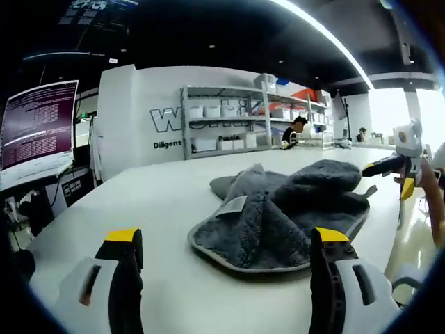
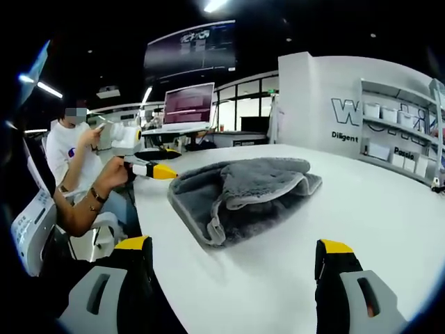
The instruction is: Open the folded towel by lifting each exposed corner and separating the folded layers until the towel lies flat within the target outline without major curled edges
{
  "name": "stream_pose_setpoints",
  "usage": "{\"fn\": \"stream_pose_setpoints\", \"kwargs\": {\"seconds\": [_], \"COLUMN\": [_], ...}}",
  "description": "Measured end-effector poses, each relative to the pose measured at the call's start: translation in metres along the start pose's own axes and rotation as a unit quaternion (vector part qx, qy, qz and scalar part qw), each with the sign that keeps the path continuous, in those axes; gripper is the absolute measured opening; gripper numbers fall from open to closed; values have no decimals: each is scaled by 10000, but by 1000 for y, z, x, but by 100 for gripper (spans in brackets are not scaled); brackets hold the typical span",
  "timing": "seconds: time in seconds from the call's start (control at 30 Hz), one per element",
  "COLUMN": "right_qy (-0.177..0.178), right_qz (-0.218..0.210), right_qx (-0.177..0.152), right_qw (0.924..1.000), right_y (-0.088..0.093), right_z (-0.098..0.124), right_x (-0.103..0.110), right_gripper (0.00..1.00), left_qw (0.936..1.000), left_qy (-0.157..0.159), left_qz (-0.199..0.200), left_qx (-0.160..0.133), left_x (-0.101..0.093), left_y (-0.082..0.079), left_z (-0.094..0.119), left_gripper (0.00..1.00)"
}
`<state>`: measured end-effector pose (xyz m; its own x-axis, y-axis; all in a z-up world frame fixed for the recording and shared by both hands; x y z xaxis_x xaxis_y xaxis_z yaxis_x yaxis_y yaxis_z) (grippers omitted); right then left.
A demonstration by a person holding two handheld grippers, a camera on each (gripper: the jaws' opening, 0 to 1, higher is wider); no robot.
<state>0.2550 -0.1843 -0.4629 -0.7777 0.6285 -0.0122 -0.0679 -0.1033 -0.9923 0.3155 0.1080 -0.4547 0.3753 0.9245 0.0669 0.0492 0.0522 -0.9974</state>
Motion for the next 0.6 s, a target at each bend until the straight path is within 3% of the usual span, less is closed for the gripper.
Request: {"fn": "stream_pose_setpoints", "kwargs": {"seconds": [0.17, 0.5, 0.6], "right_qy": [0, 50, 52], "right_qz": [4, -27, -33], "right_qx": [-10, 2, 26], "right_qw": [10000, 10000, 10000], "right_y": [-1, 3, 5], "right_z": [0, 4, 4], "right_x": [0, -4, -5], "right_gripper": [99, 99, 99], "left_qw": [9999, 9990, 9974], "left_qy": [17, -330, -423], "left_qz": [-110, -297, -523], "left_qx": [30, 53, 277], "left_x": [6, 40, 49], "left_y": [-3, -6, 1], "left_z": [-7, -23, -30], "left_gripper": [99, 82, 78]}}
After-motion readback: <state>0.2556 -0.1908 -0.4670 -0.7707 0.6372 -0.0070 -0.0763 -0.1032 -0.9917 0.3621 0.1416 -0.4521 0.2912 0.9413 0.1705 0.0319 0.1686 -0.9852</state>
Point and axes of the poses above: the point that each gripper's makers call its tool centre point, and the gripper's own axes: z roughly backward along the fingers, x roughly to its left, y roughly out of its underside, the point moved 2 cm from there along z, roughly backward along the fingers, and after that the axes turned 11 degrees about -x, right-handed, at the moved point
